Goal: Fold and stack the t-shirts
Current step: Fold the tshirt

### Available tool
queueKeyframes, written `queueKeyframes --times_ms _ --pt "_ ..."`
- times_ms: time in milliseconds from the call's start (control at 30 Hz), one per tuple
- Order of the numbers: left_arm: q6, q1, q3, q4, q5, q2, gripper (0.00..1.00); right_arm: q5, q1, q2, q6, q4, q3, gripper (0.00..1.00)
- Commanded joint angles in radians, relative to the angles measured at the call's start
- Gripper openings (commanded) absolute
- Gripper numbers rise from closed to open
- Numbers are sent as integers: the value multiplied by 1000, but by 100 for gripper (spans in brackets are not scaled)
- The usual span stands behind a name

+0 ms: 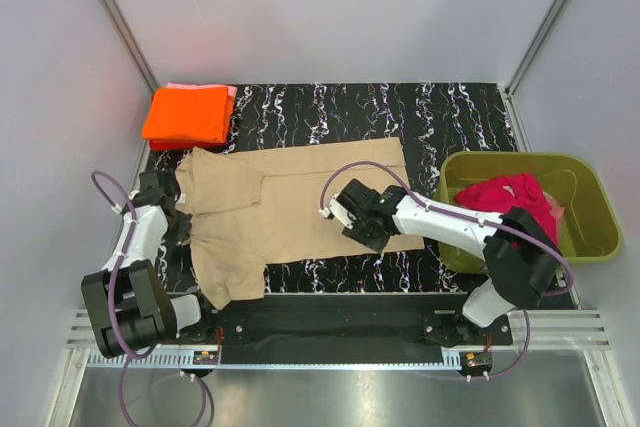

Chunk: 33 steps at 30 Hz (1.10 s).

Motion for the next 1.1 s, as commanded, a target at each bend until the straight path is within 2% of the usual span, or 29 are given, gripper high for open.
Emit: queueKeyframes --times_ms 0,167,333,567,867,967,1067 --pt "25 45 46 -26 -106 4 0 -127 -70 -22 -176 42 -56 41" --pt "48 105 63 -48 -194 3 0 -219 -182 -49 -245 61 -133 41" --pt "30 114 64 -51 -188 -8 0 -199 -248 -57 -344 84 -156 41" --pt "19 114 55 -54 -200 -80 0 -147 -273 -123 -416 128 -260 41" --pt "7 113 52 -46 -180 -36 0 -84 -306 -122 -499 215 -314 41" --pt "4 113 55 -45 -168 -20 0 -70 -306 -97 -510 217 -315 38" --pt "16 111 66 -50 -143 -20 0 -84 -306 -111 -516 214 -320 30"
